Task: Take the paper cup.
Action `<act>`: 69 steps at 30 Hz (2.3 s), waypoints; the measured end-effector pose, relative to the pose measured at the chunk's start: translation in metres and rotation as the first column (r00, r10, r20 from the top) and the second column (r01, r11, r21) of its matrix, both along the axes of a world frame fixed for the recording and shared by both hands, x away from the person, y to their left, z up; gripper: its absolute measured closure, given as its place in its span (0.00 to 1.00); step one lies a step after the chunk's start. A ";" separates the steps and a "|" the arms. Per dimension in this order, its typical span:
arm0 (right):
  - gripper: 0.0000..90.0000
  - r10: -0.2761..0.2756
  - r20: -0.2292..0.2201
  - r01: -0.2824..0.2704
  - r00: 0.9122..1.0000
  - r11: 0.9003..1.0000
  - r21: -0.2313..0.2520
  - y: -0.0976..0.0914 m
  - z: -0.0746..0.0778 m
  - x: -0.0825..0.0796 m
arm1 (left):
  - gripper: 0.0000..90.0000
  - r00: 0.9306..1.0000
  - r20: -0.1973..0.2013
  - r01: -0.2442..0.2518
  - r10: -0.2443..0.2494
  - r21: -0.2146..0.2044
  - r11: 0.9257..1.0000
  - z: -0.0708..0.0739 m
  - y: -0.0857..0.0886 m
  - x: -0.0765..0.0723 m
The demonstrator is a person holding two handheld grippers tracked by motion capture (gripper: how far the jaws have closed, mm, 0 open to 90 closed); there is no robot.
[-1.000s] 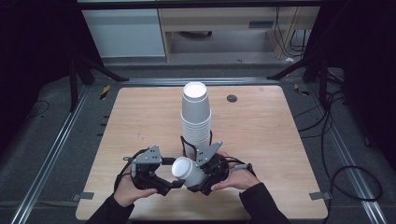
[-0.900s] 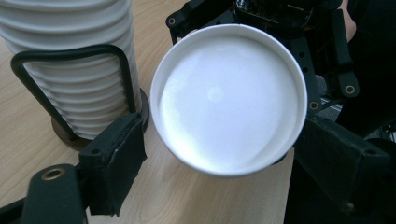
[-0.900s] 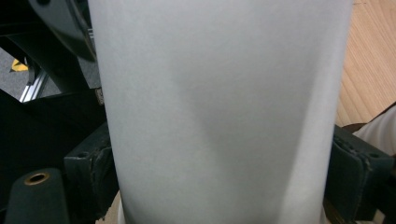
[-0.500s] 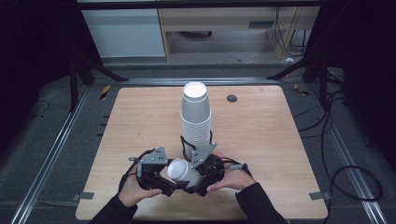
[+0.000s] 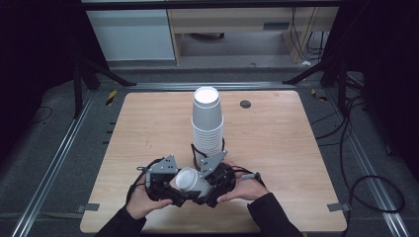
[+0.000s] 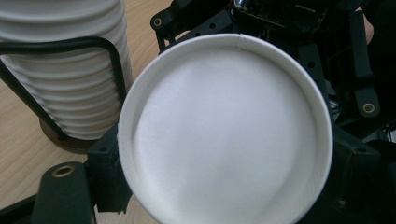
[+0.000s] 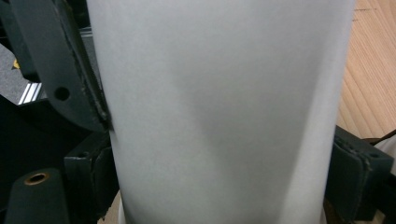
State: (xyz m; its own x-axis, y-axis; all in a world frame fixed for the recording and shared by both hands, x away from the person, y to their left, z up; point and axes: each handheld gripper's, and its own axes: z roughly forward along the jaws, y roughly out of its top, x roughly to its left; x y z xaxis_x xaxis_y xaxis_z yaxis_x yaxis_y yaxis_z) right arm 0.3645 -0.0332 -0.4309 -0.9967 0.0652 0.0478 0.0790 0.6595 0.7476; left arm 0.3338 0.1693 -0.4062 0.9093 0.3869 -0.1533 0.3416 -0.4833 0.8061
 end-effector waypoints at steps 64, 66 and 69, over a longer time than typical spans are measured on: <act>0.06 -0.313 -0.019 0.312 0.949 0.935 0.171 -0.103 0.009 -0.007 | 0.23 0.992 0.083 -0.085 0.098 -0.149 0.985 0.010 0.028 0.004; 0.06 -0.315 -0.019 0.314 0.949 0.934 0.170 -0.103 0.009 -0.007 | 0.23 0.992 0.085 -0.083 0.097 -0.156 0.984 0.011 0.028 0.003; 0.06 -0.315 -0.035 0.316 0.949 0.930 0.189 -0.103 0.008 -0.007 | 0.23 0.992 0.092 -0.065 0.082 -0.179 0.982 0.011 0.027 0.002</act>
State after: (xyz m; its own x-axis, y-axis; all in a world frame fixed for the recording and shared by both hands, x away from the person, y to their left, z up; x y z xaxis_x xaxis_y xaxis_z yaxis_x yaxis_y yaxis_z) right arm 0.3571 -0.1360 -0.4231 -0.9261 0.3653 0.0943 0.2632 0.4464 0.8552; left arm 0.3360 0.1964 -0.3951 0.8932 0.4285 -0.1362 0.2861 -0.3081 0.9073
